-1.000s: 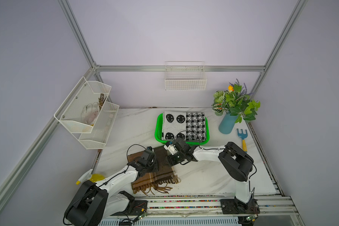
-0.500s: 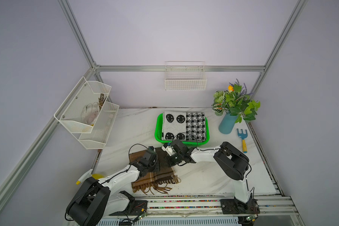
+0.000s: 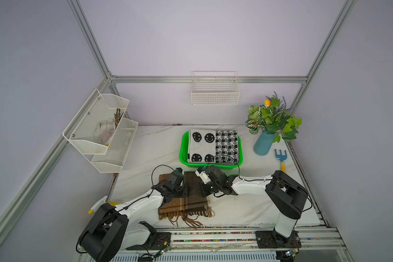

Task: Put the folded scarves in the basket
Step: Move the scarf to the center of the board.

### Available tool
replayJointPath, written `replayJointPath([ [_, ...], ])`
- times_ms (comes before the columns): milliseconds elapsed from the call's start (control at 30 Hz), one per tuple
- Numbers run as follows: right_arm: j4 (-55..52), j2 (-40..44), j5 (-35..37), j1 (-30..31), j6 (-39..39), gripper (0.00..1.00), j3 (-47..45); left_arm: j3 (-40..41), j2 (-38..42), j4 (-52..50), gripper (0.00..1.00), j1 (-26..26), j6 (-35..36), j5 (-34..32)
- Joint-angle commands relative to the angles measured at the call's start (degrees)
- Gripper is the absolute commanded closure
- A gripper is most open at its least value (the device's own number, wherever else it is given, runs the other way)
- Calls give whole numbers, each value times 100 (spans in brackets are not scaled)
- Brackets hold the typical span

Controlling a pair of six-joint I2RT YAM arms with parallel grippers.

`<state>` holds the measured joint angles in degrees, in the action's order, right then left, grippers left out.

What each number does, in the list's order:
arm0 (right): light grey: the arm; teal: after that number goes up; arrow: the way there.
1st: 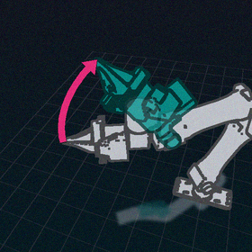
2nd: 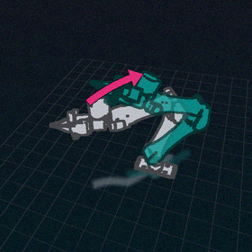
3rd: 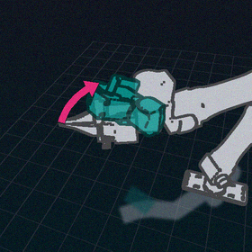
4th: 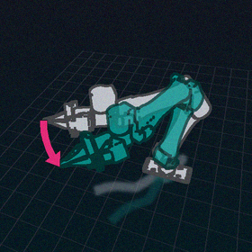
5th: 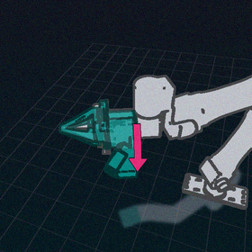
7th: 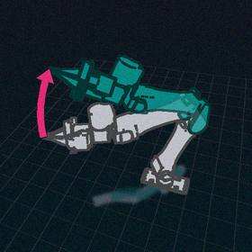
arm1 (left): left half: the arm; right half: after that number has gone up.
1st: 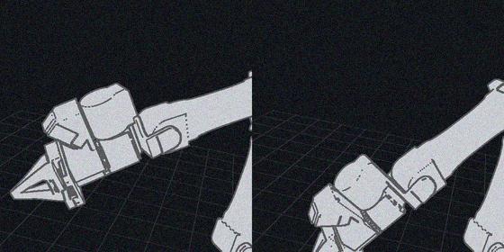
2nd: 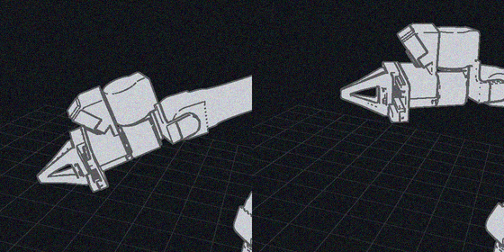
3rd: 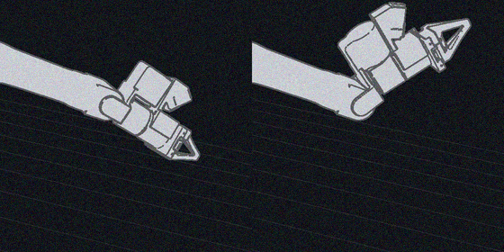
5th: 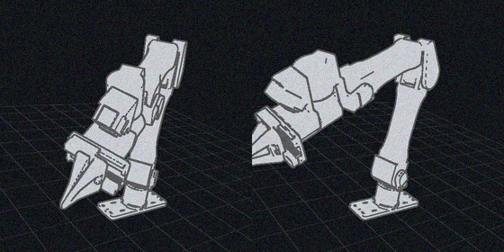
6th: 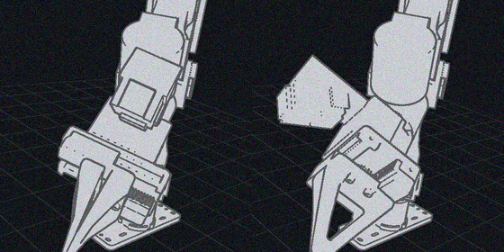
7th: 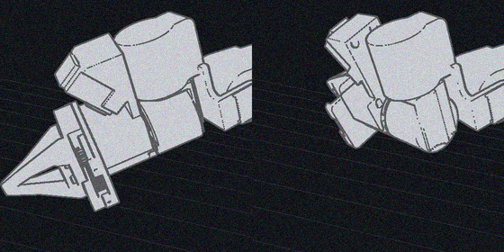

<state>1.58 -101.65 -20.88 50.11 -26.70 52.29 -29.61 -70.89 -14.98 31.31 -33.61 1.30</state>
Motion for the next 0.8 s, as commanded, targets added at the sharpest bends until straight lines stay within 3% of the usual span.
replayJointPath([
  [0, -157, 419, 313, -203, 101, 100, -599, -163, 68, -295, 44, -11, 22, -236],
  [200, -31, 1104, 161, -856, 139, 100, -1397, 21, 701, -262, 37, -11, -112, -408],
  [333, 39, 1509, 73, -1179, 154, 100, -1755, 173, 928, -420, 32, -63, -129, -860],
  [600, 160, 1864, 90, -1237, 54, 100, -2030, 1078, 868, 896, 20, -193, -539, -46],
  [767, 202, 1814, 23, -1208, 18, 100, -2021, 1029, 333, 1475, 20, -195, -602, 623],
])
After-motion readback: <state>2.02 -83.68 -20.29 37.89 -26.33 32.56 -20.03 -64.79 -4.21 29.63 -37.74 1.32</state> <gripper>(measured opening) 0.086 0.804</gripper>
